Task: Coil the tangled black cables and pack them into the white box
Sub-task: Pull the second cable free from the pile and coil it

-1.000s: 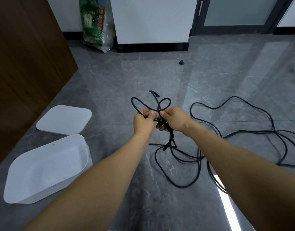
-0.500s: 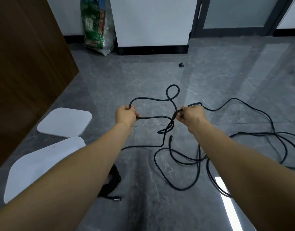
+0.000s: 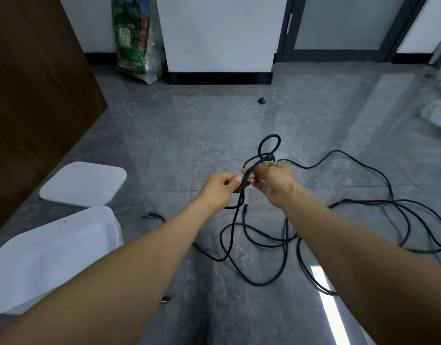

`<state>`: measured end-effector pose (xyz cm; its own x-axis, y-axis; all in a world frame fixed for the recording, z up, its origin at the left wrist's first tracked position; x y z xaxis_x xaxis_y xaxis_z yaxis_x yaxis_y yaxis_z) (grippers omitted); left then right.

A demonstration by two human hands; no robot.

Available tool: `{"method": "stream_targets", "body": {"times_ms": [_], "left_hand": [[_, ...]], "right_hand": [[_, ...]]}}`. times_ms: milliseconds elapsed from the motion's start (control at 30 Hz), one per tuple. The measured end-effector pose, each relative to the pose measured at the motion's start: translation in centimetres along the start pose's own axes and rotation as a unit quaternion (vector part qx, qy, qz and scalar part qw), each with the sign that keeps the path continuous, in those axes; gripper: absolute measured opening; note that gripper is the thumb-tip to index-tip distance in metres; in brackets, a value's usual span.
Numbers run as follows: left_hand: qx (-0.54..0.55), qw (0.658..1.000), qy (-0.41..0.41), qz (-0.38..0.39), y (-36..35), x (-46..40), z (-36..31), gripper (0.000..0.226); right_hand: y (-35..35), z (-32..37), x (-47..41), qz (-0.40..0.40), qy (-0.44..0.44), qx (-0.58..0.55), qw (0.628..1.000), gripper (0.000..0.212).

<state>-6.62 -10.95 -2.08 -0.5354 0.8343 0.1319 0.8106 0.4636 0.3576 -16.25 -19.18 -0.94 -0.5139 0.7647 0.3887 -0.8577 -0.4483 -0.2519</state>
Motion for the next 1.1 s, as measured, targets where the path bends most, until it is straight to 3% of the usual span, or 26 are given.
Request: {"method": "stream_targets", "body": {"times_ms": [300, 400, 533, 667, 800, 867, 933, 1000, 1067, 1100], "left_hand": [[-0.061, 0.997, -0.02, -0.045, 0.5, -0.4, -0.7, 0.02], [-0.059, 0.995, -0.021, -0.08, 1.0, -0.3, -1.0, 0.016], [0.004, 0.983, 0.045, -0.18, 3.9, -0.6, 0.7, 0.019], [0.125, 0.96, 0.102, -0.227, 6.5, -0.5, 3.1, 0.031], [0.098, 0.954, 0.088, -0.269, 9.1, -0.6, 4.0, 0.024], [0.07, 0.967, 0.052, -0.241, 8.8, -0.6, 3.1, 0.021], [0.069, 0.971, 0.023, -0.228, 8.2, -0.4, 2.1, 0.02], [0.087, 0.972, 0.008, -0.22, 7.6, -0.3, 1.4, 0.019], [0.107, 0.974, -0.008, -0.2, 7.0, -0.5, 0.9, 0.023], [0.113, 0.975, -0.017, -0.19, 6.7, -0.6, 0.5, 0.026]], "right_hand": [[-1.7, 0.3, -0.1, 0.061, 0.032, 0.037, 0.997, 0.009], [-0.3, 0.5, -0.8, -0.039, 0.048, 0.075, 0.995, 0.02], [3.6, 1.1, -1.6, -0.153, 0.018, 0.009, 0.988, 0.025], [7.9, 1.0, -1.8, -0.229, 0.006, -0.065, 0.971, 0.026], [10.8, 1.4, -2.5, -0.258, 0.001, 0.122, 0.958, 0.025], [10.8, 2.2, -1.6, -0.3, -0.023, 0.291, 0.908, 0.016], [9.0, 3.8, -0.3, -0.333, 0.037, 0.429, 0.839, 0.042], [4.2, 6.0, 1.5, -0.277, 0.201, 0.529, 0.776, 0.04], [-1.2, 5.3, 2.1, -0.096, 0.271, 0.567, 0.772, 0.028], [-3.1, 3.7, 2.1, 0.006, 0.249, 0.572, 0.781, 0.023]]}}
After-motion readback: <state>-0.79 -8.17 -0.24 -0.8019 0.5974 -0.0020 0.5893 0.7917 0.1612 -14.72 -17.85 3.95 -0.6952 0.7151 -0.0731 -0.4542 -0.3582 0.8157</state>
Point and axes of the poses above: each hand's wrist, its own x-axis away from the middle knuckle, its own y-axis out of the back of the hand, z = x × y, the point moved 8 cm from there along -x, towards the middle knuckle
